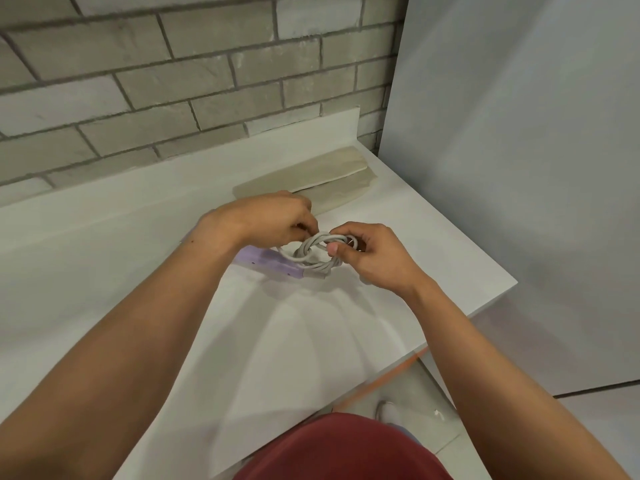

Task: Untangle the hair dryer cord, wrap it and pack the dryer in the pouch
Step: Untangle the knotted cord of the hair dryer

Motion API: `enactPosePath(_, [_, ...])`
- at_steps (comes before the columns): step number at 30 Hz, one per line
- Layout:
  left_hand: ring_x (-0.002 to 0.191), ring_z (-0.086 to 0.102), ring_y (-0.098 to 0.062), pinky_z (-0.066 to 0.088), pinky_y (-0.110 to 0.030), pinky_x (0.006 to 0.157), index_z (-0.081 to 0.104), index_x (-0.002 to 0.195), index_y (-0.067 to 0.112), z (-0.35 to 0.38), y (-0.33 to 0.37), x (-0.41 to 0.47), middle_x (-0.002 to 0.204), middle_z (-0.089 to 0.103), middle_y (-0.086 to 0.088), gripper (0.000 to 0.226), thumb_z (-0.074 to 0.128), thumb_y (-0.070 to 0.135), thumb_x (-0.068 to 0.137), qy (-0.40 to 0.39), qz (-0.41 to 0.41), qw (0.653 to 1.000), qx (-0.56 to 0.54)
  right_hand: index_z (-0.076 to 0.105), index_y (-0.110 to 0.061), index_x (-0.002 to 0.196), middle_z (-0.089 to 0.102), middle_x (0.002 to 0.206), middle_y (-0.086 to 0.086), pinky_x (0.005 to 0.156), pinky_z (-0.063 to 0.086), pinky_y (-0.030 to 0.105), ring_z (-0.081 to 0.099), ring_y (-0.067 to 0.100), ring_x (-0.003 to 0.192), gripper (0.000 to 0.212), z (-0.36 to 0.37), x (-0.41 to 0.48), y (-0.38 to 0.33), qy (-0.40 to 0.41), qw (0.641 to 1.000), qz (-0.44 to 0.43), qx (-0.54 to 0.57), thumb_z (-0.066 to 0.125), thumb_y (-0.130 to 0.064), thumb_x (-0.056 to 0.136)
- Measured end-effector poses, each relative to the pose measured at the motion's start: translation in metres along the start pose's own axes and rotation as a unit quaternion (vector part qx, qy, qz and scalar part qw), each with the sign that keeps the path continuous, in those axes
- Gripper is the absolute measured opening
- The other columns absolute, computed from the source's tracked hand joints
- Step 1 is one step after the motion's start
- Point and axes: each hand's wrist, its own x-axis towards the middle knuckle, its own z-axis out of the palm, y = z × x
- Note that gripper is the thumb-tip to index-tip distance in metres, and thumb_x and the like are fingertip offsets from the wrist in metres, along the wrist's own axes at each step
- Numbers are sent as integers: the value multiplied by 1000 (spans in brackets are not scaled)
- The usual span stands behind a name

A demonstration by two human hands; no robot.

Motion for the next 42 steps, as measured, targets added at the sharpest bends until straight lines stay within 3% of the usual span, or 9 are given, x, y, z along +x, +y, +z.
enactPosePath(3, [106, 59, -17, 53, -43, 81, 71, 117, 35, 10, 0, -2, 113, 56, 12, 24, 51, 31, 105, 134, -16, 991, 25, 78, -24, 103, 77, 90, 0, 75, 51, 33, 68, 26, 85, 9, -5, -1, -1, 2, 998, 22, 65, 70, -27, 100])
enactPosePath(11, [97, 63, -27, 53, -47, 84, 64, 118, 15, 30, -8, -15, 111, 65, -1, 20, 48, 20, 107, 374, -99, 916, -106, 75, -17, 93, 73, 82, -1, 71, 48, 20, 62, 9, 73, 6, -14, 0, 0, -42, 998, 36, 41, 73, -22, 97])
enactPosePath(17, [86, 60, -25, 47, -35, 76, 61, 116, 11, 26, -3, -18, 95, 61, 0, 18, 46, 14, 106, 339, -148, 909, -192, 74, -11, 104, 76, 93, 8, 84, 65, 45, 74, 19, 90, 11, -5, 2, 2, -34, 988, 76, 129, 69, -20, 101])
enactPosePath(22, [65, 68, -20, 59, -27, 69, 67, 123, 18, 21, -1, -13, 90, 61, 0, 33, 42, 9, 105, 242, -139, 926, -253, 76, -14, 108, 73, 94, 13, 78, 65, 42, 72, 21, 91, 12, -8, 5, 1, -35, 986, 68, 151, 69, -21, 101])
enactPosePath(26, [72, 67, -20, 60, -33, 70, 71, 115, 21, 17, 5, -1, 92, 57, 9, 29, 45, 11, 105, 291, -106, 924, -225, 75, -25, 119, 75, 110, 10, 84, 65, 44, 75, 23, 102, 21, -5, 7, -1, -58, 983, 73, 157, 72, -21, 99])
enactPosePath(34, [63, 63, -11, 64, -37, 63, 71, 112, 12, 13, 24, 12, 86, 58, -4, 26, 46, 7, 106, 407, -139, 716, -550, 79, -25, 107, 73, 79, -11, 77, 64, 32, 71, 10, 82, 12, 1, 12, -15, -65, 988, 71, 123, 69, -22, 101])
enactPosePath(36, [73, 68, -15, 64, -37, 71, 72, 113, 15, 15, 17, 12, 91, 64, -4, 27, 48, 8, 104, 407, -159, 753, -493, 80, -27, 101, 73, 82, -4, 81, 65, 36, 70, 13, 82, 11, 1, 14, -14, -58, 992, 62, 93, 69, -22, 101])
enactPosePath(39, [126, 56, -27, 46, -34, 105, 61, 137, 24, 15, -2, 6, 140, 59, -4, 46, 58, 7, 95, 353, -124, 918, -134, 79, -21, 103, 75, 92, 5, 81, 64, 34, 67, 11, 80, 12, -2, 14, -12, -74, 995, 58, 40, 68, -22, 101])
enactPosePath(42, [148, 33, -27, 25, -45, 124, 48, 150, 35, 4, -5, 3, 164, 35, 4, 63, 68, 20, 92, 195, 17, 975, 101, 80, -22, 105, 76, 92, 1, 80, 62, 33, 65, 8, 76, 12, -2, 15, -12, -87, 995, 44, 9, 69, -21, 100])
